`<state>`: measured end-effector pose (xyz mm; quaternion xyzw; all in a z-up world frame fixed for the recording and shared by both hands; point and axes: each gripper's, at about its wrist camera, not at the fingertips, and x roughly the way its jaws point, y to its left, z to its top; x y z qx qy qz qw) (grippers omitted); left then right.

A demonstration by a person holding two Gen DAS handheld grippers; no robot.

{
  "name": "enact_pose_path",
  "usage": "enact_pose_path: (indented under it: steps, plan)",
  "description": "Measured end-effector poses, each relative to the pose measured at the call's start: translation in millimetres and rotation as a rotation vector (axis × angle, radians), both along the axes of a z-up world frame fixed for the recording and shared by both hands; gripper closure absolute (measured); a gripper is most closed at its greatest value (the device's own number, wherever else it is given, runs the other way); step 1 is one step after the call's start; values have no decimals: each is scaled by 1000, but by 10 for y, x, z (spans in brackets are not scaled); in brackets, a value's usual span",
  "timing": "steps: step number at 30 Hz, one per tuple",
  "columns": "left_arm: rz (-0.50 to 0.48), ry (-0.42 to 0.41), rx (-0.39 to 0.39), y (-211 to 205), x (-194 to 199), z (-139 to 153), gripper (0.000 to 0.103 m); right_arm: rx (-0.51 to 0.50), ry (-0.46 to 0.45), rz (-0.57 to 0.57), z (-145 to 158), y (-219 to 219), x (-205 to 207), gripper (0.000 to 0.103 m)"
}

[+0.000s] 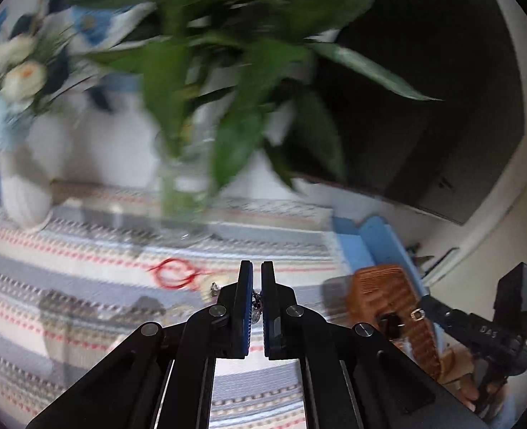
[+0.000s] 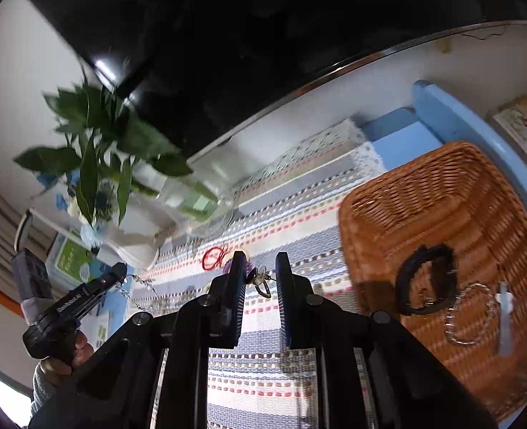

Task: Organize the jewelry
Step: 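Carry the silver bracelet in the left tool while the right tool carries the charm over the basket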

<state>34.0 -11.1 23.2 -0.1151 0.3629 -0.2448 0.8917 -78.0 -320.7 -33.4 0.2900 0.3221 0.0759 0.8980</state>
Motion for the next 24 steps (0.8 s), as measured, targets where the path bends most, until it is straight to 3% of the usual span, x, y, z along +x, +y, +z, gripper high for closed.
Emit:
enact_pose_path:
  steps: [5, 11, 19, 24]
  plan:
    - [-134, -41, -18, -638, 4, 245, 99, 6, -24, -74, 79, -313, -246, 86]
    - [-298, -64, 14, -1475, -49, 369, 99, -11, -26, -209, 110, -763, -641, 86]
    - [-440, 37, 84, -2333, -131, 71, 99, -76, 77, -352, -24, -1110, -929, 86]
    - [-509, 60, 173, -2725, -303, -183, 99, -141, 114, -361, -100, -1080, -972, 86]
